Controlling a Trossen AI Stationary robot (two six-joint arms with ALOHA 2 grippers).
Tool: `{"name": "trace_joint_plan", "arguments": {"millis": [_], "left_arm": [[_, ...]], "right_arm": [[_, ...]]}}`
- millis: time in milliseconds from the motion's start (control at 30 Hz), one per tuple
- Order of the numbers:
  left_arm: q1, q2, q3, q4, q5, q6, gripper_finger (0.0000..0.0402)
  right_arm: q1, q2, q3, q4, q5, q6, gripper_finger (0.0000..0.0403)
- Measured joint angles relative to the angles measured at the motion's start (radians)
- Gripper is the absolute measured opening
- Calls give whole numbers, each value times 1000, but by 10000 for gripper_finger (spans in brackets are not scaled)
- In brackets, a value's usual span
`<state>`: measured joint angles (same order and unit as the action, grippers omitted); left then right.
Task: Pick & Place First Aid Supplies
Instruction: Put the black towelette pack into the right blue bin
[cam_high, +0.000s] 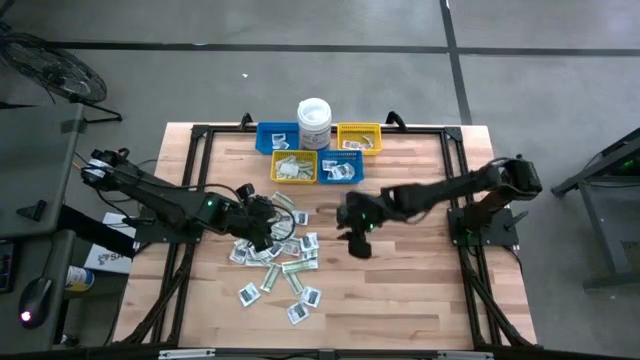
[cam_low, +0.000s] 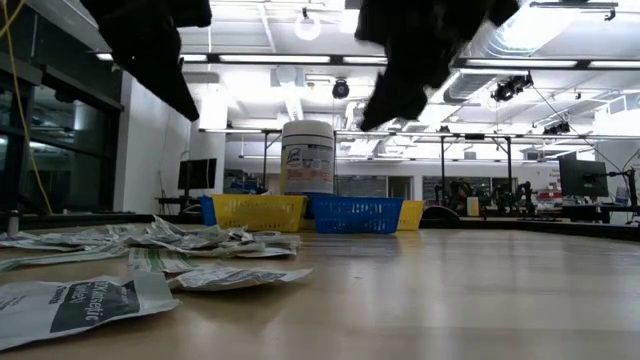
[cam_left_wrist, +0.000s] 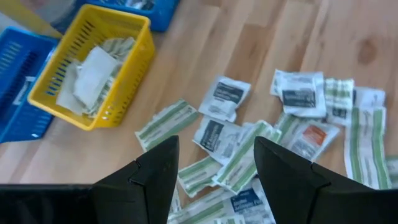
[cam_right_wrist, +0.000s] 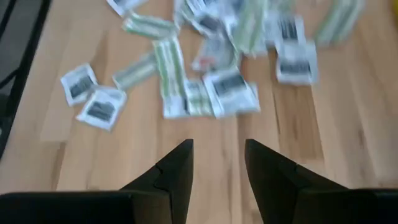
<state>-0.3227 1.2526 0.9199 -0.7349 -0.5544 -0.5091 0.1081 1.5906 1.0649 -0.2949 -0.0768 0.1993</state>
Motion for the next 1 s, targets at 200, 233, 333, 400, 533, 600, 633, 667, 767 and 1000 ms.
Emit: {"name": "trace_joint_plan", "arguments": {"millis": [200, 233, 333, 400, 533, 600, 633, 667, 767, 1000], "left_arm": [[9, 0, 0, 5, 43, 34, 206], [9, 0, 0, 10, 46, 34, 206], [9, 0, 0, 23, 67, 34, 206], [9, 0, 0, 38, 93, 34, 206], [9, 0, 0, 45, 151, 31, 206], [9, 0, 0, 45, 161, 20, 206], [9, 0, 0, 45, 170, 8, 206], [9, 0, 0, 45, 176, -5, 206], [9, 0, 0, 45, 185, -34, 206], [9, 9, 0, 47, 188, -50, 206]], "right_arm": [[145, 1, 0, 141, 183, -16, 138], [162, 7, 0, 164, 202, -10, 138], [209, 35, 0, 219, 230, 24, 138], [237, 67, 0, 264, 243, 41, 138], [280, 136, 0, 347, 259, 91, 138], [295, 167, 0, 396, 250, 112, 142], [300, 181, 0, 425, 236, 115, 147], [306, 195, 0, 448, 221, 116, 153], [322, 230, 0, 485, 203, 118, 177], [362, 338, 21, 572, 152, 36, 212]]}}
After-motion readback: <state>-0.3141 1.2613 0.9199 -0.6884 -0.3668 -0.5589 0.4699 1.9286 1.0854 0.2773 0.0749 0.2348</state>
